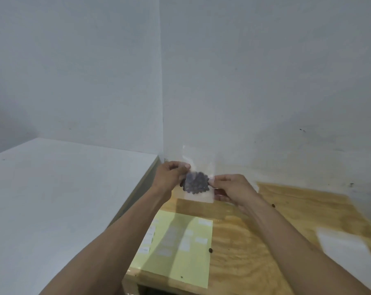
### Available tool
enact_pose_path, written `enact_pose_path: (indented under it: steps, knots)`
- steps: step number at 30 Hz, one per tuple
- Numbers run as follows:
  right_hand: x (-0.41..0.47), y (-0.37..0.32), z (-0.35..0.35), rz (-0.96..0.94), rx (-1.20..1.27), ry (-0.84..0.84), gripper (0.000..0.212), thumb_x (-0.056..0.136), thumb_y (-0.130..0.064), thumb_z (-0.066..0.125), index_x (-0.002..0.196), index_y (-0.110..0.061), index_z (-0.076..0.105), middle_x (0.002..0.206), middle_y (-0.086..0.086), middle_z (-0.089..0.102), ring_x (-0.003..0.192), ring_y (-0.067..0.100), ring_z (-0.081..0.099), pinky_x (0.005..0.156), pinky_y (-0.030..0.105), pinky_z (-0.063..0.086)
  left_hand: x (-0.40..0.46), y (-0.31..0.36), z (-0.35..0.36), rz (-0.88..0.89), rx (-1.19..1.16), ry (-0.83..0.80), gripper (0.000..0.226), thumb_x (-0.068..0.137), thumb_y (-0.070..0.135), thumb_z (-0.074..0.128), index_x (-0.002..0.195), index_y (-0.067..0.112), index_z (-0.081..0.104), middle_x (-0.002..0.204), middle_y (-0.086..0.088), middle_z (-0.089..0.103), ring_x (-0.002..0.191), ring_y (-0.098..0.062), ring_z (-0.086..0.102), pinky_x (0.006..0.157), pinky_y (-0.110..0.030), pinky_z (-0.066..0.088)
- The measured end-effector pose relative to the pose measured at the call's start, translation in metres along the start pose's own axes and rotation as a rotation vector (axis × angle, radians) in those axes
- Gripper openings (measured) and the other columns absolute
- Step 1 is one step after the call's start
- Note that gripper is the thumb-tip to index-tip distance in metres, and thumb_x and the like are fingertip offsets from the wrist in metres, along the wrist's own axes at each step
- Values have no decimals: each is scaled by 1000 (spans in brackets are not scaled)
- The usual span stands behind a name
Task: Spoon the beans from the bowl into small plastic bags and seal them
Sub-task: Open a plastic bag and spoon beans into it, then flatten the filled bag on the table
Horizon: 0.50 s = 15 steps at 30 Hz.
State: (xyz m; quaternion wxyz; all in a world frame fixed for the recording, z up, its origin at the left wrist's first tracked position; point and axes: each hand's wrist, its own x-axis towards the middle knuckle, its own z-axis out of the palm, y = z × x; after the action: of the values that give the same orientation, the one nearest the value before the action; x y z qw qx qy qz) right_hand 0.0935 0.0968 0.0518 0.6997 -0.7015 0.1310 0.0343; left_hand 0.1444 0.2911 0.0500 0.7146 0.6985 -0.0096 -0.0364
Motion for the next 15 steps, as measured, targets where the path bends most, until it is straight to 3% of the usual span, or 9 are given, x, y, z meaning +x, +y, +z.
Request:
enact_pose_path:
  steps: [3, 5, 7, 8, 11, 15]
  knots:
    - [11, 17, 16, -15, -42, 129, 19, 90, -1, 73, 106, 8, 71, 84, 14, 74, 64, 17, 73, 58, 25, 60, 5, -12, -15, -142, 189, -15, 36, 87, 21, 79, 117, 8, 64, 107, -6, 67, 85, -19, 62, 67, -27, 51]
    - [20, 25, 26, -13, -156, 193, 18, 87, -4, 77, 102, 5, 74, 91, 17, 76, 78, 25, 75, 70, 35, 63, 11, -22, -22, -181, 259, 18, 49, 86, 6, 77, 131, 0, 59, 123, -16, 64, 108, -28, 63, 87, -34, 56]
    - [26, 32, 35, -31, -295, 224, 6, 86, -7, 78, 88, -2, 76, 90, 16, 77, 77, 27, 76, 77, 42, 63, 15, -29, -26, -186, 282, 57, 49, 87, 1, 72, 135, 0, 60, 134, -19, 60, 123, -34, 58, 105, -42, 50]
    - [28, 35, 39, -46, -363, 236, 5, 88, -8, 76, 88, -3, 76, 91, 14, 77, 75, 27, 76, 79, 44, 63, 17, -32, -26, -184, 289, 77, 45, 89, 0, 70, 133, 2, 62, 136, -18, 60, 126, -35, 56, 107, -43, 48]
    - [38, 42, 52, -95, -593, 274, 25, 93, -8, 67, 116, 0, 71, 113, 15, 73, 90, 30, 75, 86, 43, 60, 26, -41, -27, -167, 349, 159, 32, 91, 0, 68, 123, 3, 70, 135, -16, 62, 125, -33, 57, 105, -36, 49]
    - [47, 52, 65, -142, -850, 295, 25, 97, -7, 55, 115, 1, 70, 113, 19, 70, 95, 33, 69, 83, 41, 59, 34, -50, -26, -127, 554, 169, 36, 90, 5, 69, 126, 5, 69, 133, -14, 65, 122, -29, 61, 100, -31, 49]
